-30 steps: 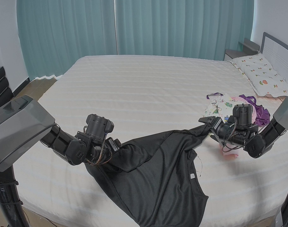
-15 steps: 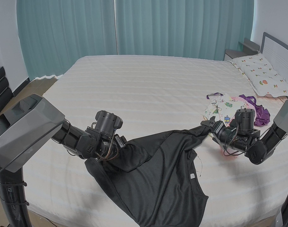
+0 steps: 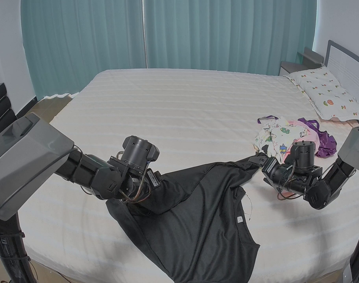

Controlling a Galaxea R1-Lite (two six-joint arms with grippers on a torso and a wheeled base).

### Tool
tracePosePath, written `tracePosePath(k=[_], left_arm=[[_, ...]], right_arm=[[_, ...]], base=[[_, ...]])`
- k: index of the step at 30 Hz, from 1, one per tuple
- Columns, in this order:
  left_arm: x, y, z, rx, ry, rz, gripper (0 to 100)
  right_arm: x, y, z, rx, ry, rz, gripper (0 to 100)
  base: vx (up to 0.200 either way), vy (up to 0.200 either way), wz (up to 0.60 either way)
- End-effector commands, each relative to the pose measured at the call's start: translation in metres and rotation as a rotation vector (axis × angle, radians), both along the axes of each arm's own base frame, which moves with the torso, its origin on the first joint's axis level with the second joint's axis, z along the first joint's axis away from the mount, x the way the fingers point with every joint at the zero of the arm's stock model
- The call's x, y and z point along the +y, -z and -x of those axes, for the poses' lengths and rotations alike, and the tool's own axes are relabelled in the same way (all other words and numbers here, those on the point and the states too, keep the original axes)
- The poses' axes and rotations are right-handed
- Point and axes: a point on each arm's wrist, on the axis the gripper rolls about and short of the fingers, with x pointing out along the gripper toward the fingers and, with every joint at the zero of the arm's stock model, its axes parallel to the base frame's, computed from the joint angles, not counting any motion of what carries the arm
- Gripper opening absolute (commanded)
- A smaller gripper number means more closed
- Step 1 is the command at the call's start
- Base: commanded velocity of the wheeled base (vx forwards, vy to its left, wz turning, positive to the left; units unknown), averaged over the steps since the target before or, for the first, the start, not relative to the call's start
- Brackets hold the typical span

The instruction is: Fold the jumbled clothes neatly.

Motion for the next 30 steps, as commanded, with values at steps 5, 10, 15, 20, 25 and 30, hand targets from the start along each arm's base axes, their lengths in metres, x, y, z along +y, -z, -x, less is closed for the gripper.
tracePosePath(k=[5, 10, 15, 20, 25, 30], left_arm=[[-0.001, -0.011, 0.005, -0.022, -0.012, 0.034, 100], [-0.007, 0.007, 0.000, 0.011, -0.027, 0.033, 100], [-0.011, 0.022, -0.002, 0.044, -0.022, 0.017, 100], [-0.016, 0.029, -0.005, 0.047, -0.018, 0.014, 100], [-0.021, 0.029, -0.013, 0.041, -0.059, 0.055, 100], [-0.017, 0.037, -0.012, 0.062, -0.075, 0.024, 0]], right_arm=[[0.002, 0.003, 0.001, 0.011, -0.006, 0.001, 100], [0.002, 0.003, 0.001, 0.013, -0.005, -0.003, 100], [0.003, 0.004, 0.001, 0.014, -0.007, -0.002, 100], [0.002, 0.004, 0.001, 0.014, -0.007, -0.003, 100], [0.002, 0.004, 0.001, 0.014, -0.005, -0.002, 100], [0.003, 0.003, 0.000, 0.011, -0.006, -0.002, 100]], base=[[0.000, 0.000, 0.00], [0.000, 0.000, 0.00], [0.000, 0.000, 0.00], [0.000, 0.000, 0.00], [0.000, 0.000, 0.00], [0.000, 0.000, 0.00]])
